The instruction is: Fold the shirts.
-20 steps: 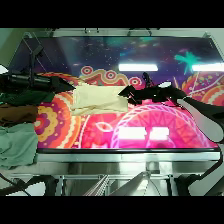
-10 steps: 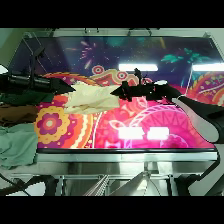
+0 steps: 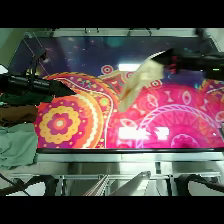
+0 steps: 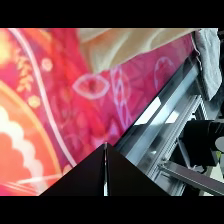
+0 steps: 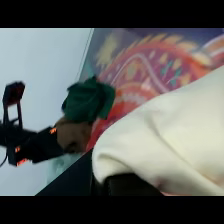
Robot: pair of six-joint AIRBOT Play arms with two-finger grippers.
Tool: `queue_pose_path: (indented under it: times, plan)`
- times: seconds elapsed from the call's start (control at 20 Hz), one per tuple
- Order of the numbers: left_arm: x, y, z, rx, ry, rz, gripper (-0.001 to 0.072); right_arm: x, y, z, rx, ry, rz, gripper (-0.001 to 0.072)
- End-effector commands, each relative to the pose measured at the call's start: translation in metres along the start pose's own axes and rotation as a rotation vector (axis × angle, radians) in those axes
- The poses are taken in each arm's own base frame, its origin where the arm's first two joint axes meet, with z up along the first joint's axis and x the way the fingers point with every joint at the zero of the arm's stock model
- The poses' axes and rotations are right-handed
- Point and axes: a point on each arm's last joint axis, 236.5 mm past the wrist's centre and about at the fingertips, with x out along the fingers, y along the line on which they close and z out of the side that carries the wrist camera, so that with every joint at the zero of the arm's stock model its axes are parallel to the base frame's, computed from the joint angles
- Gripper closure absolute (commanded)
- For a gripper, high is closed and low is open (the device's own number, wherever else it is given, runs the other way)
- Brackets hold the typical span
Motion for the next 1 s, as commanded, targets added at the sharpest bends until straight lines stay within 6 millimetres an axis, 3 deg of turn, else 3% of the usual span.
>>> queue_pose_path:
  times: [0.0,0.15,0.25,0.4,0.55,0.65,0.75,0.85,0.95]
  plan:
    - [0.0,-0.004,-0.005,0.001,0.021,-0.015,0.0698,-0.138,-0.008,0.056,0.001,-0.303,-0.2,0.0698]
    - [0.0,-0.004,-0.005,0.001,0.024,-0.017,0.0698,-0.246,-0.056,0.092,0.043,-0.504,-0.369,0.0698]
    - [0.0,-0.003,-0.004,0.001,0.017,-0.012,0.0698,-0.304,-0.093,0.112,0.093,-0.603,-0.443,0.0698]
    - [0.0,-0.003,-0.004,-0.013,0.019,-0.013,0.0698,-0.358,-0.128,0.129,0.146,-0.654,-0.471,0.0698]
    - [0.0,-0.003,-0.005,-0.016,0.02,-0.013,0.0698,-0.398,-0.135,0.137,0.152,-0.636,-0.554,0.0698]
    - [0.001,-0.003,-0.003,-0.016,0.015,-0.01,0.0698,-0.41,-0.141,0.128,0.185,-0.58,-0.64,0.0698]
    - [0.001,-0.001,-0.001,-0.016,0.006,-0.003,0.0698,-0.412,-0.15,0.105,0.307,-0.531,-0.662,0.0697]
    - [0.002,-0.003,-0.002,-0.013,0.012,-0.006,0.0698,-0.416,-0.16,0.068,0.484,-0.456,-0.702,0.0697]
    - [0.006,-0.007,-0.005,-0.006,0.03,-0.017,0.0698,-0.447,-0.172,0.017,0.648,-0.4,-0.908,0.0698]
